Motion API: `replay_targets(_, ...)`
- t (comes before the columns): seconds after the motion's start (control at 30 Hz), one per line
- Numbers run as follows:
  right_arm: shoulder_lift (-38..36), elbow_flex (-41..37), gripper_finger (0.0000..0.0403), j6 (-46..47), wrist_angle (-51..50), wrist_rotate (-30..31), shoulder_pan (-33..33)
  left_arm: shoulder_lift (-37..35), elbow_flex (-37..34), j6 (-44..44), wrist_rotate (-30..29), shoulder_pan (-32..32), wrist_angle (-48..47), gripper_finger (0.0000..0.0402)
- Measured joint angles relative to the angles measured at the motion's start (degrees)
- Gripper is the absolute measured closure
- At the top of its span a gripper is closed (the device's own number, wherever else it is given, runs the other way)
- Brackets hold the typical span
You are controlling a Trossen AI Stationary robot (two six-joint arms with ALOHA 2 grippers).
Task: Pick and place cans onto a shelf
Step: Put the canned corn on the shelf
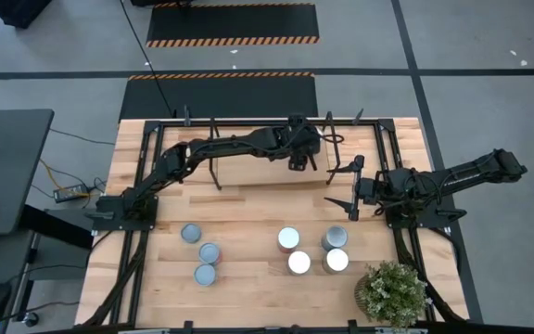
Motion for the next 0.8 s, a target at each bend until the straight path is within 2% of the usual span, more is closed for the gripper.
replay_targets(0.37,0.0,0.0,0.003,-0.07,0.34,0.0,0.0,-2.36,-0.03,-0.76,0.74,-1.73,-2.83,0.0012)
replay_targets(0.6,0.0,0.0,0.003,0.5,1.31,0.0,-0.07,-2.9,0.0,-10.67,5.57,0.66,3.66,0.0012)
replay_targets(0.7,0.0,0.0,0.003,0.51,1.29,0.01,-0.05,-2.55,0.0,-15.01,10.07,2.37,4.24,0.0012)
replay_targets(0.8,0.0,0.0,0.003,0.05,1.35,0.76,-0.04,-2.35,0.0,-19.14,11.63,3.8,3.36,0.0012)
